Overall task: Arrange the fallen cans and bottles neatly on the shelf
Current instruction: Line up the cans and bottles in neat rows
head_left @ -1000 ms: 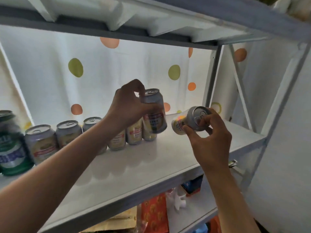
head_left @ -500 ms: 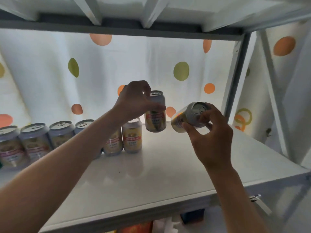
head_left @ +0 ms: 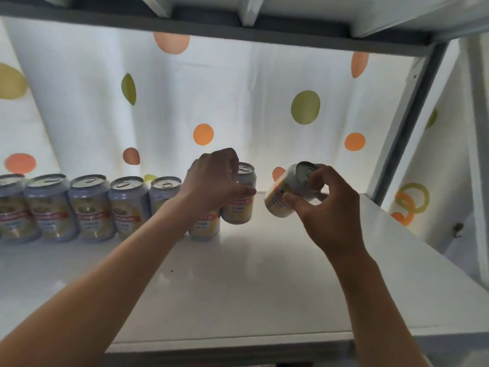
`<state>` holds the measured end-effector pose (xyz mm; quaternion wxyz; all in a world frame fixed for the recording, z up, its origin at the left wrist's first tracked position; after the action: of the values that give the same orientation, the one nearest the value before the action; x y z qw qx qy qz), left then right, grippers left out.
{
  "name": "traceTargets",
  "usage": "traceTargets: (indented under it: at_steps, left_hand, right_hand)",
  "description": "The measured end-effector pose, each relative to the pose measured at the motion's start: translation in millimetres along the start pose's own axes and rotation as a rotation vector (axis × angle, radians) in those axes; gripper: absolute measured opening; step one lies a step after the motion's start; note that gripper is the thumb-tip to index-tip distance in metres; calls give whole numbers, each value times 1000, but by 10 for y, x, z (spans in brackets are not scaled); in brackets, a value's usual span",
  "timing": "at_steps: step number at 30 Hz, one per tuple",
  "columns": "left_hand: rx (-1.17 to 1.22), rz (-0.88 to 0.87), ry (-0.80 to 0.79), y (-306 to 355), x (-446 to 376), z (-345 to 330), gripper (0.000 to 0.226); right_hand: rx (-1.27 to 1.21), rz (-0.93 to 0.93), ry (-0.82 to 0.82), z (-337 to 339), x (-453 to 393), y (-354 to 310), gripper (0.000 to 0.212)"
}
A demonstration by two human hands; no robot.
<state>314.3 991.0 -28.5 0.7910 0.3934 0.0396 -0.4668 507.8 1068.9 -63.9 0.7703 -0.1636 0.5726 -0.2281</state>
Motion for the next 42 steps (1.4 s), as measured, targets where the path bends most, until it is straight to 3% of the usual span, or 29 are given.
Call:
traceTargets:
  at_steps: [11, 20, 31, 42]
  left_hand:
    - [-163, -105, -21, -101, 64, -97, 35]
    - [-349, -174, -27, -131, 54, -71, 41]
    - [-243, -241, -26, -249, 103, -113, 42]
    - [-359, -288, 47, -299, 177, -202, 50]
  right_hand:
    - [16, -28, -311, -103, -264, 105, 39]
    - [0, -75, -518, -288, -506, 82, 39]
    - [-94, -138, -522, -321, -382, 169, 33]
    - [-87, -93, -489, -371, -228, 262, 30]
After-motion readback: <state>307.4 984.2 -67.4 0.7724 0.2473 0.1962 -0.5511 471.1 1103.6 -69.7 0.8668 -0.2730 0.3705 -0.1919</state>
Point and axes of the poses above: each hand's wrist, its own x-axis away from the middle knuckle, its own z-axis out of the back of the hand, y = z × x, the point moved 1 cm from there along -x, towards the middle knuckle, and after that the axes turned 9 degrees about z, right-handed, at the moved point
